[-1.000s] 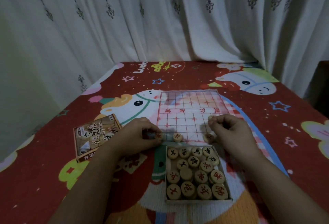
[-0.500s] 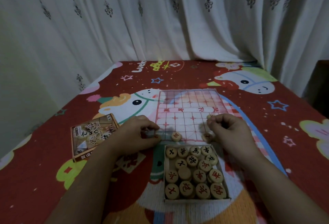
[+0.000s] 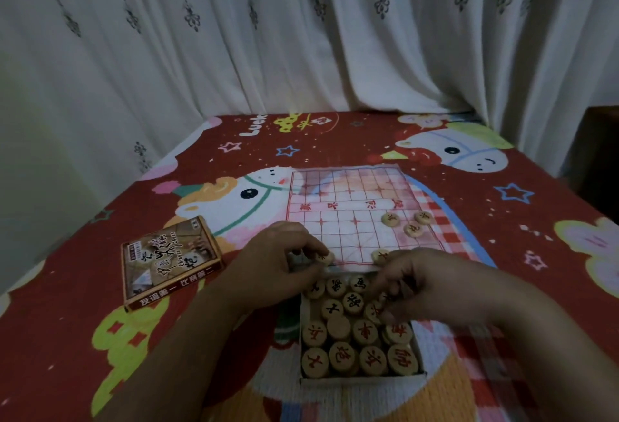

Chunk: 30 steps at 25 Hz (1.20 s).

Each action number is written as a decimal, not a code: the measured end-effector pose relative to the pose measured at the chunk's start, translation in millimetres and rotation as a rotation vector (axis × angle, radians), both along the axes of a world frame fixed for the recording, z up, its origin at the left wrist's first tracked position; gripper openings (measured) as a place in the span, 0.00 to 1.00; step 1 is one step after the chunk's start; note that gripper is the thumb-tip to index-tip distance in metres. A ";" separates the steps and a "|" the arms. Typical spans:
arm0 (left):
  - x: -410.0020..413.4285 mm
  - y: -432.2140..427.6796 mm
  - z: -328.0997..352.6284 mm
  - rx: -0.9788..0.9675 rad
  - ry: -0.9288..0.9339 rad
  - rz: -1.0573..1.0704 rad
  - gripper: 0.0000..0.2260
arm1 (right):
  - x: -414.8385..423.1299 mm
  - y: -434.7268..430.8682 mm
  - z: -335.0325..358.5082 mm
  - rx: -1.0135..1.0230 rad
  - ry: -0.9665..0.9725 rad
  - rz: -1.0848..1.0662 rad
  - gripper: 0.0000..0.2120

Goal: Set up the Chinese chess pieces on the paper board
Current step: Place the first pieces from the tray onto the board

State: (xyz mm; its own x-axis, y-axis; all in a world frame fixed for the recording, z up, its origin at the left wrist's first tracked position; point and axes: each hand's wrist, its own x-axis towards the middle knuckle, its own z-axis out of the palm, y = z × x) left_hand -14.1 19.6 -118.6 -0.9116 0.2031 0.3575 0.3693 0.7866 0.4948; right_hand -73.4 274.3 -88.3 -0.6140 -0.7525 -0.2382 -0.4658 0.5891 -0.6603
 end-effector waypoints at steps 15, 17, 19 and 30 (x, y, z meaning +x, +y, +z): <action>6.4 18.1 3.4 0.019 -0.031 -0.092 0.14 | 10.5 -5.4 0.3 -0.014 -0.005 0.059 0.14; 7.1 19.7 3.4 0.016 -0.045 -0.098 0.14 | 11.4 -7.6 -1.2 -0.006 0.040 0.078 0.15; 7.4 21.2 3.9 0.008 -0.046 -0.106 0.13 | 11.0 -8.4 -4.1 0.005 0.114 0.090 0.14; 22.8 20.5 32.8 -0.058 -0.248 -0.201 0.11 | 6.8 -4.5 -6.8 -0.259 0.113 -0.022 0.06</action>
